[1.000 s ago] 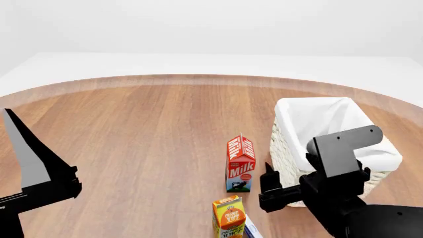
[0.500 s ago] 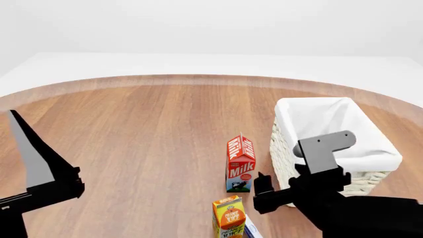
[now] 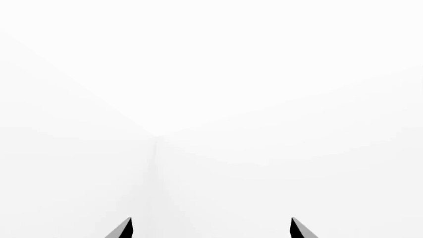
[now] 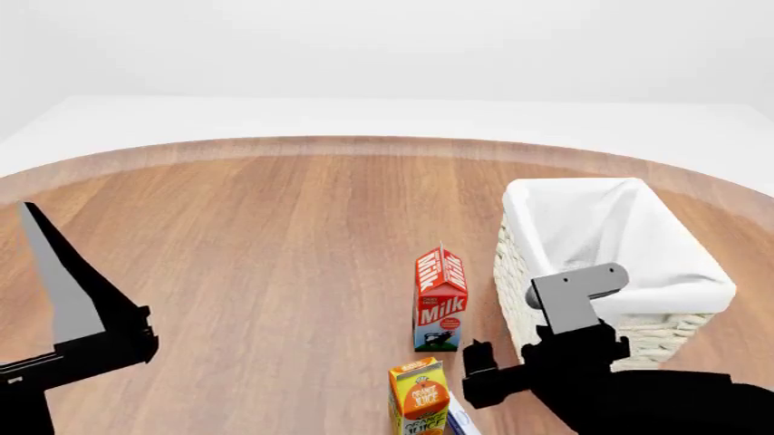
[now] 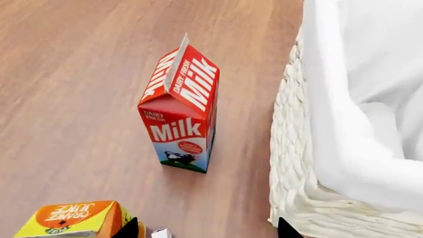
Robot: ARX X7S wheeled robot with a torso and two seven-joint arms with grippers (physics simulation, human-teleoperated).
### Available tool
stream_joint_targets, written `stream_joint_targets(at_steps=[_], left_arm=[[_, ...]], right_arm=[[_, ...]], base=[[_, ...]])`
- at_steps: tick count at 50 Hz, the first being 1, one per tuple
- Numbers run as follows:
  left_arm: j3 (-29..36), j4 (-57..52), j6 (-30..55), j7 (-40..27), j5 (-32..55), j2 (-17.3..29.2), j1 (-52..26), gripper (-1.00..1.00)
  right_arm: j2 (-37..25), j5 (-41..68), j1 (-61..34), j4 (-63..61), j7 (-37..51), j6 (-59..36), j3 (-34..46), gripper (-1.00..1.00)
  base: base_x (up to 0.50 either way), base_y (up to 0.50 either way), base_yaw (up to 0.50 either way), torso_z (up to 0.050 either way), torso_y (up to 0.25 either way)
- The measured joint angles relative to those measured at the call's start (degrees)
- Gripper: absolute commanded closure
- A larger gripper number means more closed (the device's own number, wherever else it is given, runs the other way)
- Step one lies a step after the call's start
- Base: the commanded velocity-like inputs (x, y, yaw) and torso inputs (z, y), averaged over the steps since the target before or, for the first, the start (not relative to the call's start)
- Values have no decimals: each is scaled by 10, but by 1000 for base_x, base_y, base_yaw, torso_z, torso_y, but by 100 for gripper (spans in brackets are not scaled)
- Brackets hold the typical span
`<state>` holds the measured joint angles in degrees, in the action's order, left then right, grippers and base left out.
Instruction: Pick up the cream cheese box and the butter, and put them in the basket.
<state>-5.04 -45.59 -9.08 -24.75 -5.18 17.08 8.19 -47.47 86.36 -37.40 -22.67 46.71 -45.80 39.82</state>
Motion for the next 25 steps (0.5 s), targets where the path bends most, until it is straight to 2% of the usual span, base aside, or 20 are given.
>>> stream_joint_targets(at_steps=[25], left_arm=[[2, -2, 4, -6, 1, 4, -1, -100]], right_arm=[[4, -33, 41, 39, -22, 10, 24, -100]], base=[[0, 0, 0, 0, 0]])
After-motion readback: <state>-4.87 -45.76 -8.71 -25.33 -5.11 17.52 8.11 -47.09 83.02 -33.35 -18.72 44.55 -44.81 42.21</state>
